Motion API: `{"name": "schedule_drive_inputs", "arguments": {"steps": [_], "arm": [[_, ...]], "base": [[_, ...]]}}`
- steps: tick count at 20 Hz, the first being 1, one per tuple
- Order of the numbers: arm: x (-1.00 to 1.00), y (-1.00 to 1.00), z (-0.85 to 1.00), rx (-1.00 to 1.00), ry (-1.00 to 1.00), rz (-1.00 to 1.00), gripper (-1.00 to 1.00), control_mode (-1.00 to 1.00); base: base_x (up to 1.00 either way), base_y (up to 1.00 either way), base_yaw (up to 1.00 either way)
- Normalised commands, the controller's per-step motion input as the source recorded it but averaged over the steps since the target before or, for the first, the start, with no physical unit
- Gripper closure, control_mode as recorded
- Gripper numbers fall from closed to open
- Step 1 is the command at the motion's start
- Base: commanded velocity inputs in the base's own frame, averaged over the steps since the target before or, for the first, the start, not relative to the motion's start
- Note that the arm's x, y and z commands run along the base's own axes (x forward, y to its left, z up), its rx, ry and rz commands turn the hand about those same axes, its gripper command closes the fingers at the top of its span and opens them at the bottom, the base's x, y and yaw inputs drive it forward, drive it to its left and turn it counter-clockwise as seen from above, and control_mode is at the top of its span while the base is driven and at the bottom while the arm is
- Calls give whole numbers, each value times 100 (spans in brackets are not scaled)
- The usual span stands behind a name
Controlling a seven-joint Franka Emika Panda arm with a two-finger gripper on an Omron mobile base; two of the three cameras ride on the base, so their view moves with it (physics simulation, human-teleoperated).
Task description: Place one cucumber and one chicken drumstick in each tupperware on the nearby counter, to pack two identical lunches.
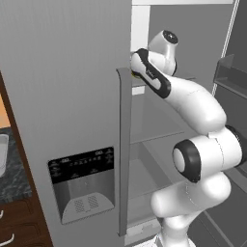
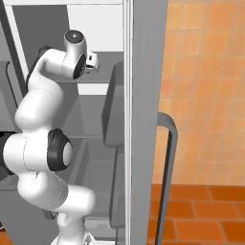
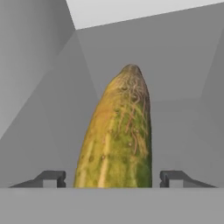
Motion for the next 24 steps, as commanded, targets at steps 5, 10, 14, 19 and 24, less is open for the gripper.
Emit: {"name": "schedule_drive_inputs", "arguments": {"steps": [5,10,14,19,24], "arm": [[3,1,-11,0,1,0,100,-100],[-56,0,0,0,-5,0,100,-100],[-100,-7,11,1,-59,0,100,-100],[-100,-18,20,1,-51,0,100,-100],[-100,-17,-12,0,-6,-1,100,-100]], "base": [[0,0,0],[0,0,0],[0,0,0],[0,0,0],[0,0,0]]}}
